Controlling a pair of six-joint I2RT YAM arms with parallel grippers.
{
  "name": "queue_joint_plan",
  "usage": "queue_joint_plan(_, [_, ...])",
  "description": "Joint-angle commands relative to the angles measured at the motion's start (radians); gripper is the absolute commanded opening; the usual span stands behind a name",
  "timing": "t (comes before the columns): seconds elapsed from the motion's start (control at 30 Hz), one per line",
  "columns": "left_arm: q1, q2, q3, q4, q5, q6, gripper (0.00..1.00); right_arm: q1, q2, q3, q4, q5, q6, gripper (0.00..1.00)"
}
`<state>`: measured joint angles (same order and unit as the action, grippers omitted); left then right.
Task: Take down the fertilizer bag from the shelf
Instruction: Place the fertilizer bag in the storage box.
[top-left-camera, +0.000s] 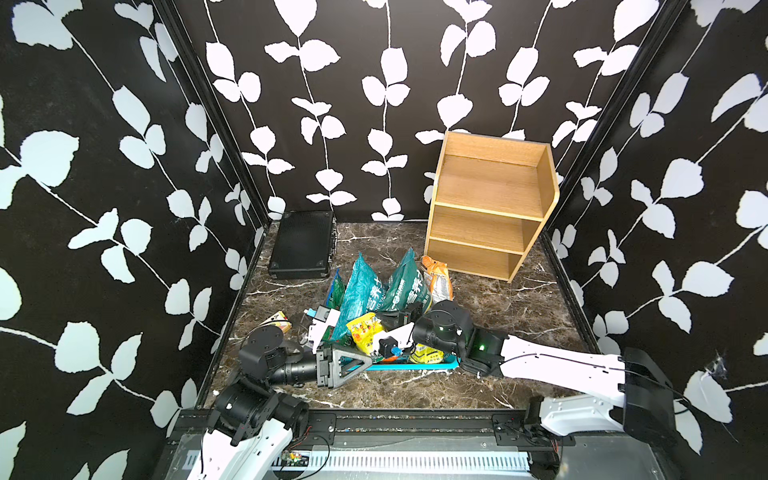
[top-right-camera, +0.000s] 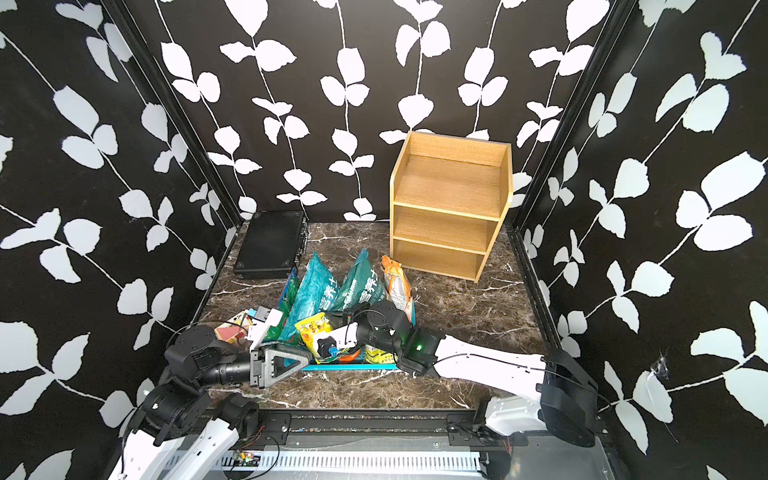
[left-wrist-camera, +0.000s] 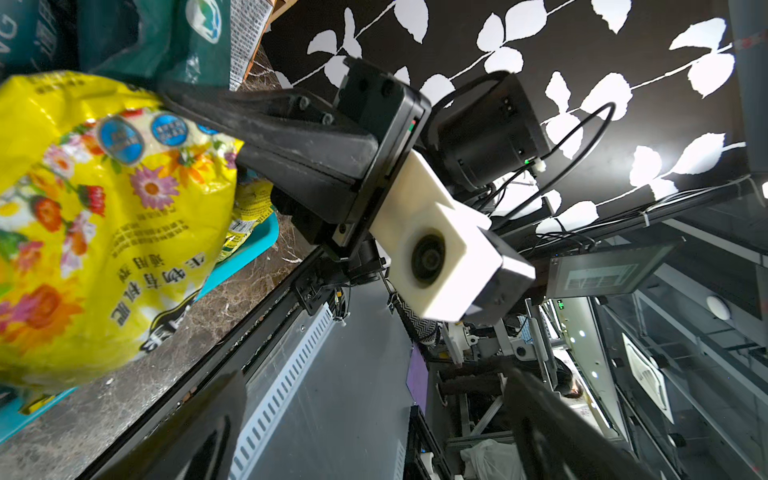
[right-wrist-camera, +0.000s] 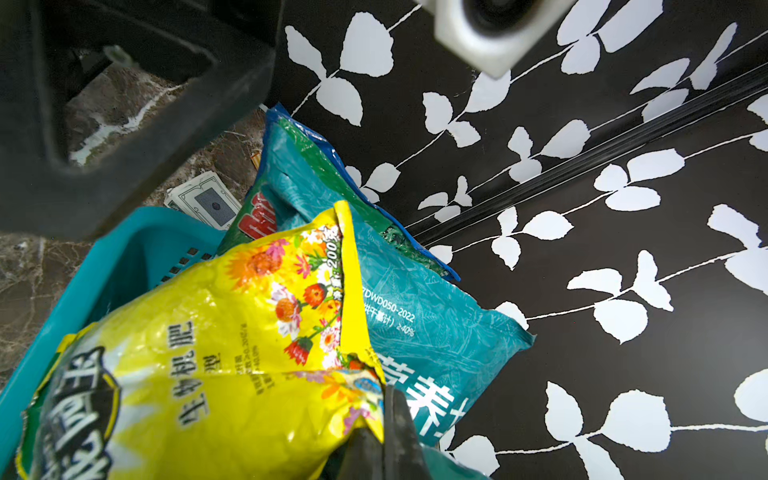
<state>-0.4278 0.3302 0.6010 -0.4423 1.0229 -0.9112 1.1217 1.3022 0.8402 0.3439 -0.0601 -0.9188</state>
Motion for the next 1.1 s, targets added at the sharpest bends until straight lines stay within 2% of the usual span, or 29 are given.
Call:
queue_joint_plan(0.0, [-0.010,0.057,-0.081,0.195,0.021,-0.064,0.99,-0.014,-0.024,-0.035,0.076,-0.001,0.043,0.00])
queue_joint_plan(0.07, [-0.042,0.093,-0.110,0.317,-0.007,-0.092,0.99,-0.014,-0.039,-0.034,0.050,-0.021,0.056,0.00])
queue_joint_plan(0.2, [-0.224,0.191,-0.078,0.279,-0.160,0.007,0.99,-0.014,-0.054,-0.054,0.053,-0.017,0.073,0.00])
queue_joint_plan(0.3, [-0.300,0.290,-0.087,0.284,-0.233,0.042,0.95,-0.014,-0.077,-0.077,0.046,-0.026,0.089,0.00])
queue_joint_plan(0.5, [-0.300,0.379,-0.086,0.165,-0.392,0.151,0.96,-0.012,-0.154,-0.150,0.032,-0.002,0.123,0.00])
queue_joint_plan(0.6, [-0.299,0.361,-0.084,0.144,-0.412,0.161,0.96,-0.011,-0.168,-0.178,-0.002,0.026,0.155,0.00])
queue_joint_plan(0.7, [-0.299,0.330,-0.088,0.136,-0.452,0.167,0.99,-0.011,-0.161,-0.238,0.078,0.029,0.172,0.00])
queue_joint_plan(0.93, [-0.299,0.284,-0.086,0.071,-0.496,0.180,0.99,0.003,-0.052,-0.159,-0.001,-0.012,0.224,0.00])
queue_joint_plan(1.07, [-0.299,0.246,-0.097,0.055,-0.494,0.177,0.99,0.004,-0.032,-0.222,0.093,0.024,0.256,0.00])
